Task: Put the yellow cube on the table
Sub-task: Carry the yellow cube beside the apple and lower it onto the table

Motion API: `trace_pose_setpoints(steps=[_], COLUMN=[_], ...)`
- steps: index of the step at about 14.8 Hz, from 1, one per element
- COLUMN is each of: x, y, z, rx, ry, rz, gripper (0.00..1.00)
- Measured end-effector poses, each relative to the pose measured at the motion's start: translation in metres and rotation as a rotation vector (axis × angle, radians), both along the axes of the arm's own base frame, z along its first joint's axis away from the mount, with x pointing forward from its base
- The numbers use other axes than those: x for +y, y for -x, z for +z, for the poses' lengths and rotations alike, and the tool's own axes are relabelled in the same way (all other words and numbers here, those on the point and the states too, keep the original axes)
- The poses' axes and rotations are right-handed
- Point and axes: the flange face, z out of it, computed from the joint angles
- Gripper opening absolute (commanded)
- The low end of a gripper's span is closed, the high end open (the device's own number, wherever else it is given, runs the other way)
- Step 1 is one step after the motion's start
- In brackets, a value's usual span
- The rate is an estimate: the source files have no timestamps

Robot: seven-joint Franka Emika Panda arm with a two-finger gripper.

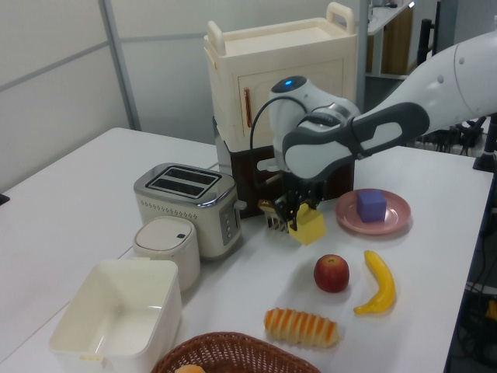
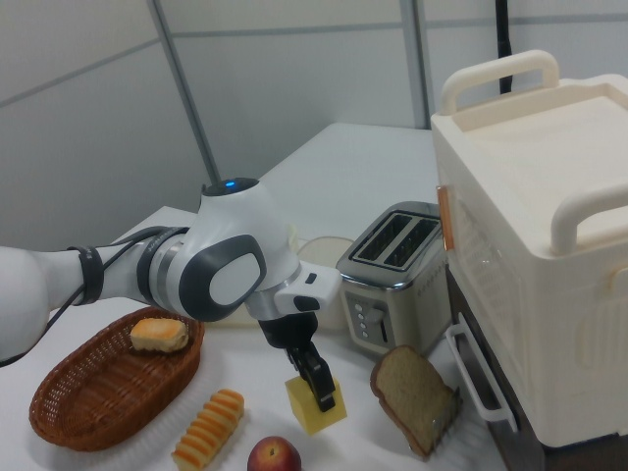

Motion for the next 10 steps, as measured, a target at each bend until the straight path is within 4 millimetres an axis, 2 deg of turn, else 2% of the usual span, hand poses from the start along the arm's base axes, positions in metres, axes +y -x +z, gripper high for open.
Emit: trace_pose_setpoints(steps=[3, 7, 8, 9, 10], x=[0.011, 0.014, 0.016, 0.018, 0.02], y=[-0.003, -0.007, -0.008, -0.009, -0.01], z=[-0.009, -0.005, -0.005, -0.006, -0.008], rx=[0.017, 0.007, 0.005, 0.006, 0.008], ry=[0.012, 0.014, 0.014, 0.013, 0.012], rz=[0.03, 0.036, 0.039, 0.042, 0.046], gripper=[0.21, 0.22, 0.41, 0.79, 1.0])
